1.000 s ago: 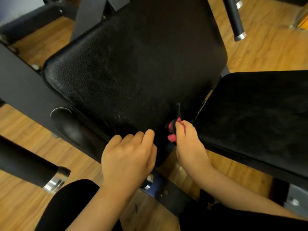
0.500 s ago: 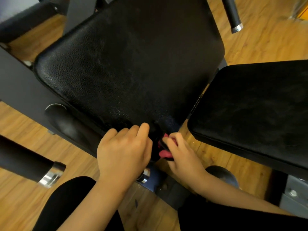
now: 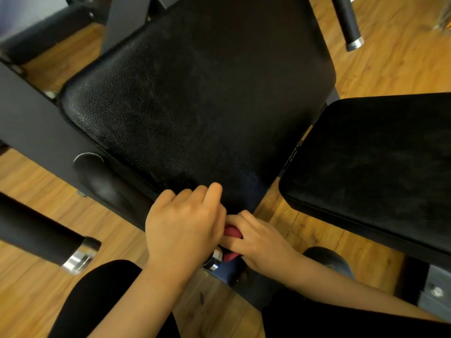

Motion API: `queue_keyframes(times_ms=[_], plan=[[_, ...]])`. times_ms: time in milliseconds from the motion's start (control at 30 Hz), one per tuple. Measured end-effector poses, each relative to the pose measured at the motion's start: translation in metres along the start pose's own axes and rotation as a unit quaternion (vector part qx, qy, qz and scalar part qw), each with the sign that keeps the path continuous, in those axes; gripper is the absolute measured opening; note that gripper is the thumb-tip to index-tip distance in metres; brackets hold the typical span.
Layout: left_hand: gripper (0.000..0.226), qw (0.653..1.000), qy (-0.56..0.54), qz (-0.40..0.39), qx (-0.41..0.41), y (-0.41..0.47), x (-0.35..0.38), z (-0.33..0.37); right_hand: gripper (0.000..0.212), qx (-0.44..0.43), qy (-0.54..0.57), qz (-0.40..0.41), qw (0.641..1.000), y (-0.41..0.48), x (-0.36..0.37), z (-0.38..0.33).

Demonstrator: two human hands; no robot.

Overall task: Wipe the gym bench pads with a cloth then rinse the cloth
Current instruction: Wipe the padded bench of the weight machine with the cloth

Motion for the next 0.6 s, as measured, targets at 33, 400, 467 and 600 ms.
queue_keyframes(times_ms=[33,400,467,600], plan=[[0.017,1.0,-0.003,-0.001,0.002,0.0,0.0,0.0,0.031,-0.01,-0.012,-0.001,1.0,0.0,-0.001,0.002],[0.018,1.0,-0.008,-0.012,-0.006,0.0,-0.002,0.0,0.059,0.19,0.108,0.179,0.959,0.045,-0.053,0.076],[0.018,1.0,-0.01,-0.016,-0.008,0.0,-0.002,0.001,0.062,0.26,0.147,0.225,0.927,0.065,-0.063,0.087],[0.016,0.999,-0.017,-0.03,-0.002,0.001,-0.003,0.0,0.062,0.209,0.17,0.198,0.942,0.072,-0.051,0.048]])
Point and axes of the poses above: each hand's wrist, its own y-axis towards the middle knuckle, its own x-axis out of the palm, z = x × y, the point moved 4 cm from there along y, towards the middle knuckle, and after that the axes turned 3 degrees about -z, right-handed, at the moved point
